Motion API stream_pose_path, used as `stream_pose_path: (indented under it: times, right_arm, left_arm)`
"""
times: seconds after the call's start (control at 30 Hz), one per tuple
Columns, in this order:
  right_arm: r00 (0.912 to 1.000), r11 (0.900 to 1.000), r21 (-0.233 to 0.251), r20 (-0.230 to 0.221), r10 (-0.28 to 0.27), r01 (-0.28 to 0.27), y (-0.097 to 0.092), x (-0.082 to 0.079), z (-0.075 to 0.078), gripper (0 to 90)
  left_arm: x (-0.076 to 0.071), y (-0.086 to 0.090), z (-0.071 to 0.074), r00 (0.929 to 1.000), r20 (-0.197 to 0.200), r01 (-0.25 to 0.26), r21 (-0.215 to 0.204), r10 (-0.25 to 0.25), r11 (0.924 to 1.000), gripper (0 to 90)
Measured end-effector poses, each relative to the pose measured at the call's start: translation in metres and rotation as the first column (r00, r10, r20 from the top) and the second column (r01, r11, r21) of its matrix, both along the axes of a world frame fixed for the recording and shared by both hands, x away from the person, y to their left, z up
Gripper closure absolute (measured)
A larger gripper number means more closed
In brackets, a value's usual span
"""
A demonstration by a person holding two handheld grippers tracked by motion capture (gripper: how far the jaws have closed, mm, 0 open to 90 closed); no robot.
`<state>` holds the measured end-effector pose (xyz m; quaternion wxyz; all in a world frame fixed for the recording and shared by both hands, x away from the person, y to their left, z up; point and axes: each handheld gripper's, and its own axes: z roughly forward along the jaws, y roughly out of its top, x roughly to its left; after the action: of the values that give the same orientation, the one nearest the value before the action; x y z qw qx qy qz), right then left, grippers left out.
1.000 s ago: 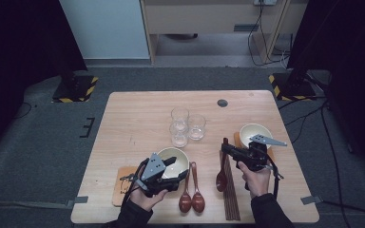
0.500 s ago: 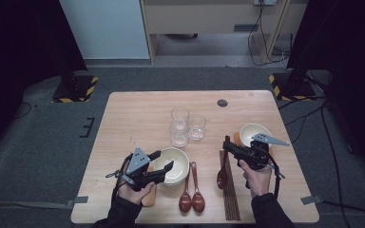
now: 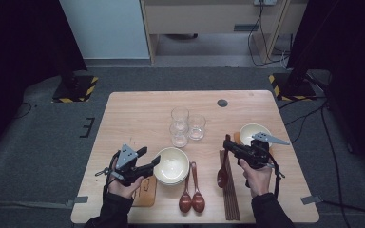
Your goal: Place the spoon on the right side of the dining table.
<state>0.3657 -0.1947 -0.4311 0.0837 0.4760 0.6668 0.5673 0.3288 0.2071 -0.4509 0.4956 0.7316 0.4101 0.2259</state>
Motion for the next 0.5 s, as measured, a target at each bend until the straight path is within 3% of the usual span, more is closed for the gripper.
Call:
stream_pose_path:
  times: [0.27,0.5]
  right_arm:
    - [0.9998,0.9999,-0.003,0.014,-0.014,0.014,0.0,0.001,0.002,84.6]
    - [0.9989,0.9996,-0.007,0.037,-0.028,0.028,-0.002,0.002,0.007,84.6]
  left_arm:
    - [0.01,0.022,-0.01,0.9965,-0.026,-0.079,0.011,0.079,0.9968,34.8]
    - [0.018,0.038,-0.02,0.9882,-0.059,-0.139,0.036,0.141,0.9896,33.7]
